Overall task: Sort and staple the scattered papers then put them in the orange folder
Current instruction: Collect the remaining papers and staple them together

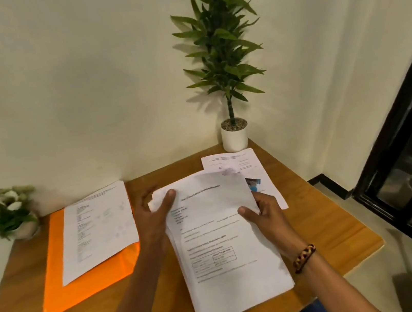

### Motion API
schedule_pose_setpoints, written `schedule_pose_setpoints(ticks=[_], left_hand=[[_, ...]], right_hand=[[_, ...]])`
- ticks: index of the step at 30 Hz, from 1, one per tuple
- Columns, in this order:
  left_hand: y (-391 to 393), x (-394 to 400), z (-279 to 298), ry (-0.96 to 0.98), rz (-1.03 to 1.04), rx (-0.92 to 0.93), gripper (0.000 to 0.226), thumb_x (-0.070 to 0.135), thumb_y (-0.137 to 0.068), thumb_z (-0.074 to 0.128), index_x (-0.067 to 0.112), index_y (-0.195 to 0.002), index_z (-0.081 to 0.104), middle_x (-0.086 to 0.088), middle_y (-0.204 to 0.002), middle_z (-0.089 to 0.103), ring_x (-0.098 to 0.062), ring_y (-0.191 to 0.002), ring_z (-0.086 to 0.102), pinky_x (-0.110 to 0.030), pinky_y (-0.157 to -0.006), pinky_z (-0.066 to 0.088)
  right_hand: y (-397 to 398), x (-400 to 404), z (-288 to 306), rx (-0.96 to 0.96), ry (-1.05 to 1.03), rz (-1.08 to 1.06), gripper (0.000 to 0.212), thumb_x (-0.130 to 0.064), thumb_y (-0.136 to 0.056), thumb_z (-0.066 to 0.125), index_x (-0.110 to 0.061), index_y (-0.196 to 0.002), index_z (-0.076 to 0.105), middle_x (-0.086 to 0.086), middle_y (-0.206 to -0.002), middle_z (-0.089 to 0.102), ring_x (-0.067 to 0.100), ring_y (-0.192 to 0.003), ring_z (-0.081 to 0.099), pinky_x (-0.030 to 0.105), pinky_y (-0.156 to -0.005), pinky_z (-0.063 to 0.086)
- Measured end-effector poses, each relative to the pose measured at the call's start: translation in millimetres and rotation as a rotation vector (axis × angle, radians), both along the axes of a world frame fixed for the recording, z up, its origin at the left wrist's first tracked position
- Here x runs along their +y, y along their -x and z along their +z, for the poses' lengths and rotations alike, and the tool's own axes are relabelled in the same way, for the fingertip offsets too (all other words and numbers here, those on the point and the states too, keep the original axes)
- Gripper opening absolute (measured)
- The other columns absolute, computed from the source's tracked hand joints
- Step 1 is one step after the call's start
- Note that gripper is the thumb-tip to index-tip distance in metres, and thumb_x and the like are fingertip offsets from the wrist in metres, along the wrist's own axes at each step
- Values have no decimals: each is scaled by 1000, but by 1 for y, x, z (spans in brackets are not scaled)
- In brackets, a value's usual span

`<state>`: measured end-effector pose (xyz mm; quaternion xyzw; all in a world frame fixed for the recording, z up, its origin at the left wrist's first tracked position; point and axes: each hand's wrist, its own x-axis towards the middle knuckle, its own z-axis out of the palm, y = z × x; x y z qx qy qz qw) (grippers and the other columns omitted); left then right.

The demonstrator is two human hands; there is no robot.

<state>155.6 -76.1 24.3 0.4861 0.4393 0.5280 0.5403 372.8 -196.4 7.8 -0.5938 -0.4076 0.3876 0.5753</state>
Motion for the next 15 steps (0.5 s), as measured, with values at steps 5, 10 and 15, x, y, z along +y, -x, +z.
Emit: schedule_pose_setpoints(ticks=[5, 10, 15], left_hand=[[18, -7, 0, 112, -306, 18, 31, 20, -90, 72, 25, -119, 63, -8, -115, 75, -30, -101, 74, -51, -85, 60], [28, 4, 13, 72, -313, 5, 53, 33, -89, 76, 13, -135, 57, -14, -121, 72, -32, -107, 72, -50, -92, 58], [48, 15, 44, -71, -290, -64, 58, 40, -69, 90, 9, -115, 72, -21, -113, 73, -38, -102, 72, -50, -89, 58]], right_hand=[[7, 12, 1, 322, 36, 81, 34, -4, -92, 68, -5, -126, 64, 16, -122, 72, 38, -110, 70, 59, -96, 54], [14, 27, 17, 440, 20, 185, 34, 2, -85, 70, -6, -118, 69, 23, -123, 70, 46, -118, 64, 63, -106, 45], [30, 46, 45, 252, -139, 147, 40, -1, -86, 74, -9, -125, 68, 13, -121, 73, 37, -113, 68, 53, -100, 54]])
